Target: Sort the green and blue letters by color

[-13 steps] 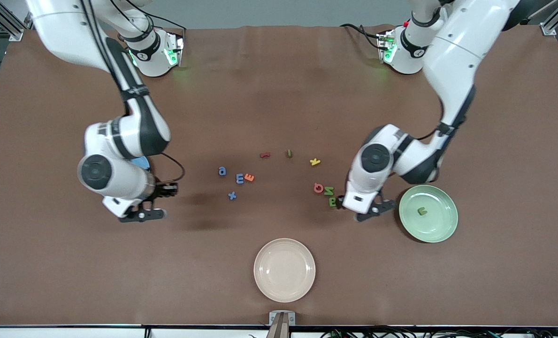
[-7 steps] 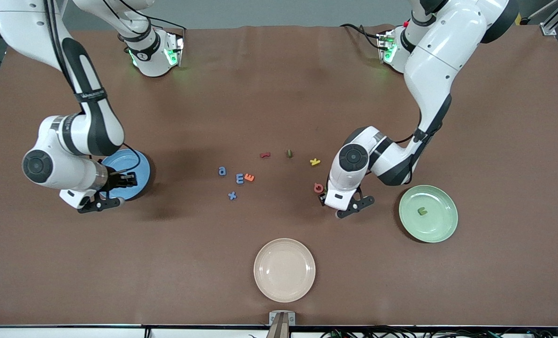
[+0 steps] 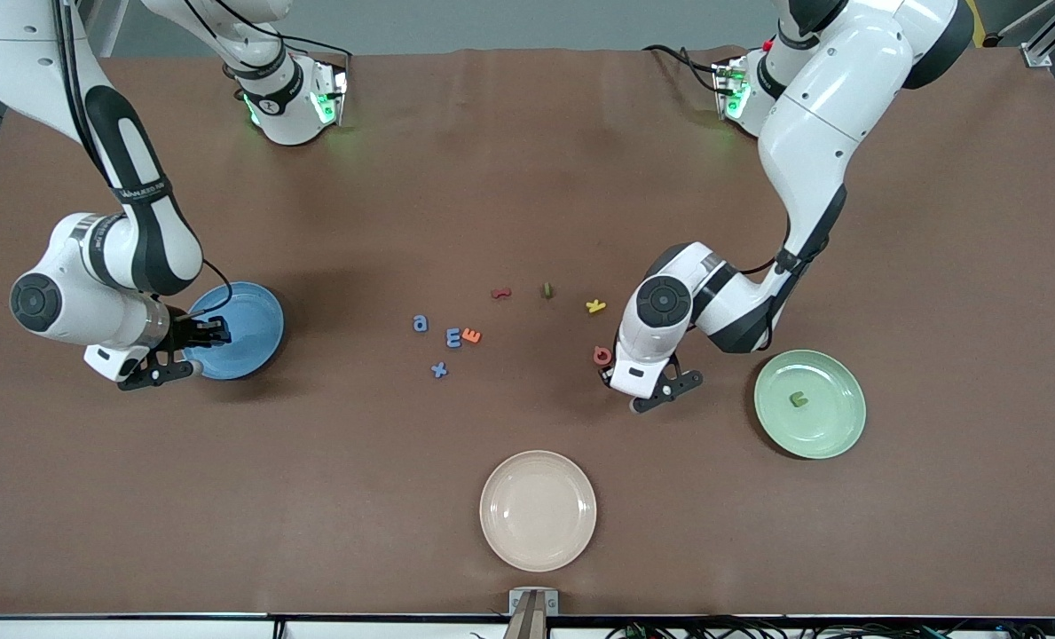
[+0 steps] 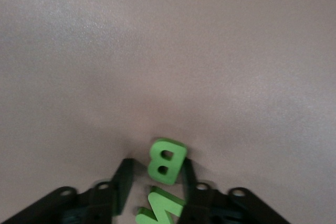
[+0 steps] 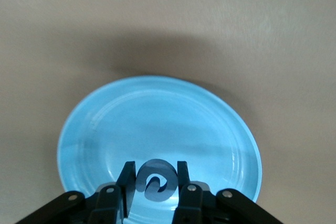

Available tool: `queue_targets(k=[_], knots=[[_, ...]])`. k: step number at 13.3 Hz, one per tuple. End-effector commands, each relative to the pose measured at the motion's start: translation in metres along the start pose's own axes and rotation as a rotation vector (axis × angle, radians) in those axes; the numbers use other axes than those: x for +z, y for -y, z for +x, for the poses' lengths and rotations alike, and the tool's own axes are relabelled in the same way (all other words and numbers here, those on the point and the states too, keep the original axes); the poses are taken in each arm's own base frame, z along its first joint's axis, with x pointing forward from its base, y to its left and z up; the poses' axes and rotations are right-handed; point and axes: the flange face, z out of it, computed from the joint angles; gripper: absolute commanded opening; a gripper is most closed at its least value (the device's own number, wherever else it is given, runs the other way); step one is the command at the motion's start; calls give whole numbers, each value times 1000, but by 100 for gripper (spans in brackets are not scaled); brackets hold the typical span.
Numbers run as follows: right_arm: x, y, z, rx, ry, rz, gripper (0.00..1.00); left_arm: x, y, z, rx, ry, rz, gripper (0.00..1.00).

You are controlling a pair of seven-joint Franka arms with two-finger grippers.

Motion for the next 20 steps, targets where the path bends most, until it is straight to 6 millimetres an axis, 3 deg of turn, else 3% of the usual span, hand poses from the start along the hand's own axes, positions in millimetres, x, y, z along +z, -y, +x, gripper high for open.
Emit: queue_targets(k=[1, 2, 4, 5, 6, 8, 11, 13, 15, 16, 17, 18, 19, 20], knots=[[8, -5, -26, -4, -5, -7, 17, 1, 16, 25, -13, -8, 10, 0], [13, -6, -29, -4, -10, -8, 18, -11, 24, 41, -35, -22, 1, 0], [17, -10, -33, 4, -10, -7, 30, -46, 39, 65, -62, -55, 5, 0], [15, -10, -34, 5, -9, -6, 64, -61, 51, 80, -61, -67, 12, 0], [14, -8, -34, 5, -8, -6, 90, -72, 67, 96, -52, -65, 25, 0], [4, 3, -31, 0, -17, -9, 94, -81, 109, 126, -32, -48, 70, 0], [-10, 50, -11, 38, -26, -25, 95, -68, 177, 159, -13, -5, 130, 0], [-21, 86, 7, 90, -12, -29, 97, -59, 237, 186, 48, 32, 144, 1], [-26, 132, 26, 119, -29, -33, 98, -41, 266, 188, 65, 76, 141, 4], [-25, 152, 38, 133, -39, -35, 98, -39, 267, 189, 69, 80, 140, 7], [-19, 176, 49, 155, -40, -26, 99, -38, 269, 190, 63, 82, 139, 14], [-19, 202, 60, 181, -48, -6, 99, -33, 269, 189, 64, 89, 139, 33], [-14, 227, 71, 194, -53, 6, 99, -32, 271, 190, 63, 90, 141, 76], [-10, 248, 80, 204, -60, 3, 99, -34, 272, 192, 60, 85, 139, 99]])
